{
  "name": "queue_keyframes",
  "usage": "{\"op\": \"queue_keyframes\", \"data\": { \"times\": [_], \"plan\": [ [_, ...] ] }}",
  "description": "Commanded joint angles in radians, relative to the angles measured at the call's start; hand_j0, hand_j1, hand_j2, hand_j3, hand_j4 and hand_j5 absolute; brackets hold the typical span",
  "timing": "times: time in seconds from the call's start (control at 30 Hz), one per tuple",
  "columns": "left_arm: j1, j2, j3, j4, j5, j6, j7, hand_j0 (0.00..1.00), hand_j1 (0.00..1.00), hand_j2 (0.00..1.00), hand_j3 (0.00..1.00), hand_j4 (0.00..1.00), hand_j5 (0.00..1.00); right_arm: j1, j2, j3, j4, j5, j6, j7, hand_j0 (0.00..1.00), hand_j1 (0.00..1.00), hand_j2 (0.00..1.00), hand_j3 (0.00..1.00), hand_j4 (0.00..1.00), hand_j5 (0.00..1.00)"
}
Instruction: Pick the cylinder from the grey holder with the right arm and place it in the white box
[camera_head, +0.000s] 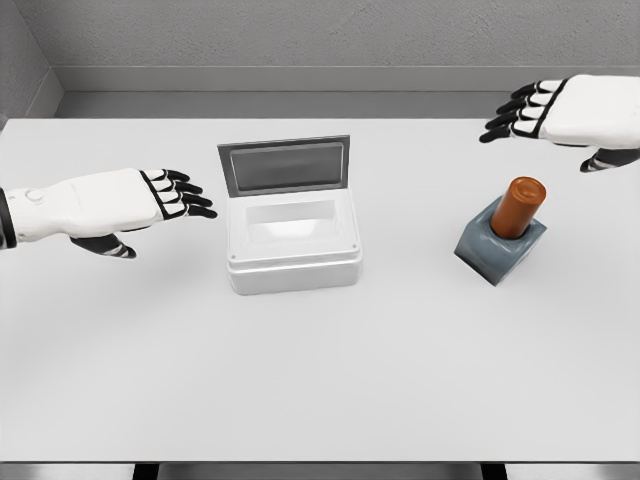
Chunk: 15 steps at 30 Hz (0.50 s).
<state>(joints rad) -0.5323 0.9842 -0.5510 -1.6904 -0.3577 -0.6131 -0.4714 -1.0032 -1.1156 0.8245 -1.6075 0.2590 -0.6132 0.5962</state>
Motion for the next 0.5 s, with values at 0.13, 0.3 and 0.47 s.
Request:
{"op": "queue_keyframes", "data": {
  "times": [0.13,0.3,0.47],
  "plan": [
    [-0.003,0.002,0.002,0.001,0.003,0.002,0.000,1.00,1.00,1.00,1.00,1.00,1.00,-0.020,0.050,0.099,0.077,0.163,0.002,0.015,1.00,1.00,1.00,1.00,1.00,1.00],
    [-0.003,0.002,0.002,0.000,0.002,0.002,-0.001,1.00,1.00,1.00,1.00,1.00,1.00,-0.028,0.048,0.159,0.083,0.207,0.002,0.015,1.00,1.00,1.00,1.00,1.00,1.00],
    [0.000,0.001,0.000,0.000,0.002,0.002,-0.001,1.00,1.00,1.00,1.00,1.00,1.00,-0.017,0.068,0.174,0.008,0.207,0.002,0.015,1.00,1.00,1.00,1.00,1.00,1.00]
  ]
}}
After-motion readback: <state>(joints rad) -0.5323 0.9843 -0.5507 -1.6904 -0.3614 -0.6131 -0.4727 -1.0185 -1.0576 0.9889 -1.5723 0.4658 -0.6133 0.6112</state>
